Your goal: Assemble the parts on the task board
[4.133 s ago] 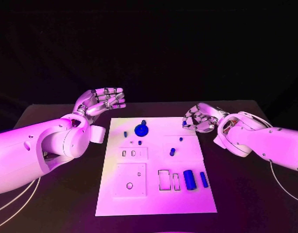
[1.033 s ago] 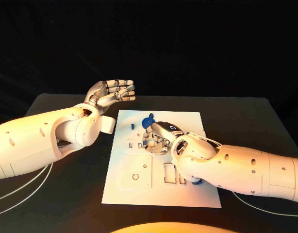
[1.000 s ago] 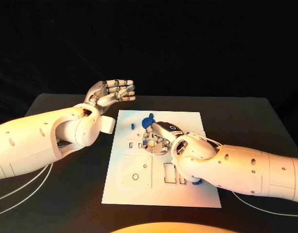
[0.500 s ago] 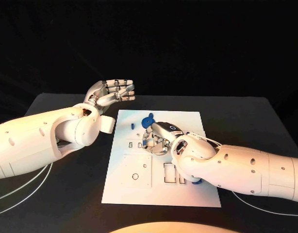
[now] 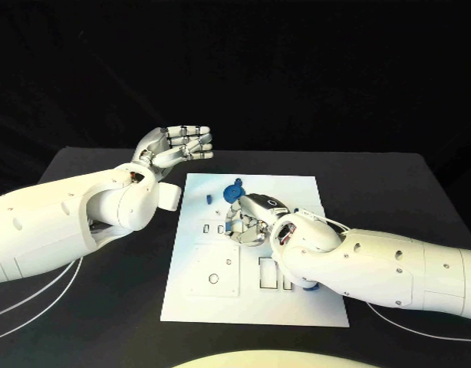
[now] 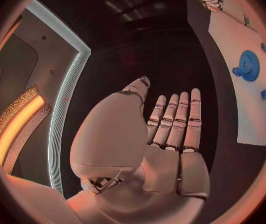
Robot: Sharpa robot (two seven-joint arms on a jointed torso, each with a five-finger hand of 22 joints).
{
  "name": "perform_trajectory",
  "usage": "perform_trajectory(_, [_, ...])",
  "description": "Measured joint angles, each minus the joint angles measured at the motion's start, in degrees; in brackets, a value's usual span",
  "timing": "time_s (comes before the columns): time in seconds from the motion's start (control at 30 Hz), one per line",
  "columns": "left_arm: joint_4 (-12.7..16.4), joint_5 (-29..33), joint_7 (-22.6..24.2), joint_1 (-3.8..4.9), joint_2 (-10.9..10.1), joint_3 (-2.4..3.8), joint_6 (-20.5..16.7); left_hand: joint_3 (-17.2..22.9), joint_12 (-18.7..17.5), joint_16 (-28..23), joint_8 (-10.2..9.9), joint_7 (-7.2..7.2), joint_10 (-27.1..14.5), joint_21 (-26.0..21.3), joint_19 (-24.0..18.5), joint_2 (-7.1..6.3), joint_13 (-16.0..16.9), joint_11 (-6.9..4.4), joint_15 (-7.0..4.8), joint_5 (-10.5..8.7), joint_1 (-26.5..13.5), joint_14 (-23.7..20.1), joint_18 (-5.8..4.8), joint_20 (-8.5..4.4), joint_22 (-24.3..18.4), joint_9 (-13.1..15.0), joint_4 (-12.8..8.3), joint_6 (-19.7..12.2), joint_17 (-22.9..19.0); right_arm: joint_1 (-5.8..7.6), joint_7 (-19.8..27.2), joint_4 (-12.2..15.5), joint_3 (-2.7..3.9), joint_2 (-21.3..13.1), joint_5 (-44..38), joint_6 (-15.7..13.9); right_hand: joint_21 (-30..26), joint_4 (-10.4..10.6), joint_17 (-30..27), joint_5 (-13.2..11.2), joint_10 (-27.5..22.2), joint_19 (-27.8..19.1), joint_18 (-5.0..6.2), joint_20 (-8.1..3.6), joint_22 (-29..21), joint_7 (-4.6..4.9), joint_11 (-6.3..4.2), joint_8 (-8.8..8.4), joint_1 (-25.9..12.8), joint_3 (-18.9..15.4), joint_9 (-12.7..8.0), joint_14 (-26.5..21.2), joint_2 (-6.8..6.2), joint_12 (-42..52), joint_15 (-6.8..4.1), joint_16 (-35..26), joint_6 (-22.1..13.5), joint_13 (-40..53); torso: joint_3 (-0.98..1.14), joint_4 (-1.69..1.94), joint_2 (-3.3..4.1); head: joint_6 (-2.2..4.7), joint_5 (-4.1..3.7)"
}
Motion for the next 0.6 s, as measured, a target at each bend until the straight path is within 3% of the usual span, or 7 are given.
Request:
perform_trajectory(0.13, [0.0,0.0,0.0,0.0,0.0,-0.01,0.0,0.0,0.0,0.0,0.0,0.0,0.0,0.0,0.0,0.0,0.0,0.0,0.0,0.0,0.0,0.0,0.0,0.0,0.0,0.0,0.0,0.0,0.0,-0.02,0.0,0.0,-0.01,0.0,0.0,-0.2,-0.9,1.3,0.0,-2.9,-1.3,0.0,0.01,0.64,0.0,0.55,0.94,-0.74,-1.3,-3.6,-0.5,-0.1,-1.35,-2.3,0.69,0.0,-2.1,0.0,0.0,0.0,0.0,0.04,-0.04])
perform_trajectory(0.2, [0.0,0.0,0.0,0.0,0.0,-0.01,0.0,0.0,0.0,-0.2,0.0,0.0,0.0,0.0,0.0,0.0,0.0,0.0,0.0,0.0,0.0,0.0,0.0,0.0,0.0,0.0,0.0,0.0,0.0,-0.02,0.0,0.0,-0.01,0.0,0.0,-0.3,-1.3,2.2,0.0,-3.8,-2.1,0.0,0.01,0.64,0.0,0.78,1.14,-0.98,-1.3,-6.7,-0.7,-0.2,-1.3,-3.2,0.8,0.0,-3.3,0.0,-0.01,-0.01,0.01,0.07,-0.04])
perform_trajectory(0.33, [-0.1,0.0,-0.1,-0.01,0.0,-0.01,0.0,0.0,0.0,-0.2,0.0,0.0,0.0,-0.4,-0.2,0.0,0.0,0.0,0.0,0.0,0.0,0.0,0.0,0.22,-0.2,0.0,0.0,0.0,0.0,-0.02,0.0,0.0,-0.02,-0.1,0.1,-0.7,-1.7,5.3,0.0,-4.4,-2.8,-0.1,0.01,1.17,0.0,1.41,1.67,-1.32,1.4,-14.7,-1.2,-0.2,1.18,-3.6,1.24,0.0,-5.0,0.0,-0.03,-0.01,0.03,0.12,-0.09])
perform_trajectory(0.47, [-0.2,-0.1,-0.2,-0.02,0.0,-0.02,0.0,0.0,0.0,-0.2,0.0,0.0,0.0,-0.4,-0.2,0.0,0.0,0.0,0.0,0.0,0.0,0.0,0.0,0.22,-0.2,0.0,0.0,0.0,0.0,-0.02,0.1,0.4,-0.02,-0.3,0.1,-1.3,-2.0,7.2,0.0,-4.4,-3.1,0.1,0.0,1.35,0.0,1.61,1.97,-1.87,3.4,-18.5,-1.5,-0.1,1.67,-3.9,1.51,0.0,-5.6,0.0,-0.03,0.02,0.03,0.1,-0.15])
perform_trajectory(0.6, [-0.4,-0.3,-0.4,-0.04,0.0,-0.05,0.0,0.0,0.0,-0.2,0.0,0.0,0.0,-0.4,-0.5,0.0,0.0,0.0,0.0,0.0,0.0,0.1,0.0,0.03,-0.3,0.0,0.0,0.0,0.2,0.02,0.3,1.6,-0.02,-1.0,0.1,-2.3,-2.2,7.5,0.0,-4.2,-3.1,-0.1,0.0,1.55,0.0,1.81,1.97,-1.87,3.8,-20.2,-1.7,-0.1,1.92,-3.9,1.51,0.0,-5.9,0.0,-0.03,0.02,-0.01,0.08,-0.17])
